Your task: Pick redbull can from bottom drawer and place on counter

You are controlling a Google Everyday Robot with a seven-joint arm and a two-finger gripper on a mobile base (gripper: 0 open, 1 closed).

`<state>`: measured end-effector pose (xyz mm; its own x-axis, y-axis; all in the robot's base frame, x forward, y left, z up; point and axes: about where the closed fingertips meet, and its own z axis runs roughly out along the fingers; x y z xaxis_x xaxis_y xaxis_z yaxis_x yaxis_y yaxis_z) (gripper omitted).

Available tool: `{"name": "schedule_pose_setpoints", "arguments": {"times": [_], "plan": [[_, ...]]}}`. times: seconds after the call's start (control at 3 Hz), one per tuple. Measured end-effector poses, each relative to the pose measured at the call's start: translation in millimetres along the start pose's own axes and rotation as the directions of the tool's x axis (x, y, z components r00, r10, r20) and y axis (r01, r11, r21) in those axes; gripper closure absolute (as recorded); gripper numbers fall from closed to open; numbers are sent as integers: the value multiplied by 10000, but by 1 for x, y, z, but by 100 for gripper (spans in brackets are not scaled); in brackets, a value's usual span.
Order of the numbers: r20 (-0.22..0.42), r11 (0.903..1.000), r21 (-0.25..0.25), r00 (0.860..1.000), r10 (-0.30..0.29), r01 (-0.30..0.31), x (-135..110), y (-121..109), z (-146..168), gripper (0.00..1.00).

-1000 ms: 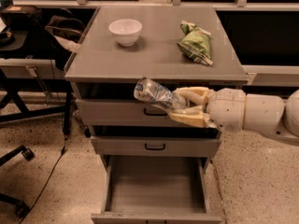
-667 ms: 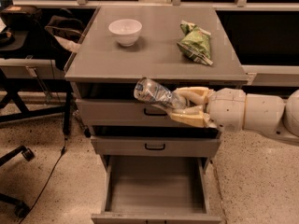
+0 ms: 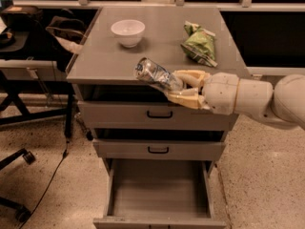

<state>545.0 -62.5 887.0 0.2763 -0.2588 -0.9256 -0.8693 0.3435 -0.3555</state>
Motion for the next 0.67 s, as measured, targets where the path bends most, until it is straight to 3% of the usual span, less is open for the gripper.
{"name": "schedule_pose_setpoints", "arguments": {"times": [0.33, 0.67], "plan": [[125, 9999, -7, 9998, -170, 170, 2, -24, 21, 100], [-247, 9994, 120, 9992, -318, 321, 9, -60, 49, 100]]}}
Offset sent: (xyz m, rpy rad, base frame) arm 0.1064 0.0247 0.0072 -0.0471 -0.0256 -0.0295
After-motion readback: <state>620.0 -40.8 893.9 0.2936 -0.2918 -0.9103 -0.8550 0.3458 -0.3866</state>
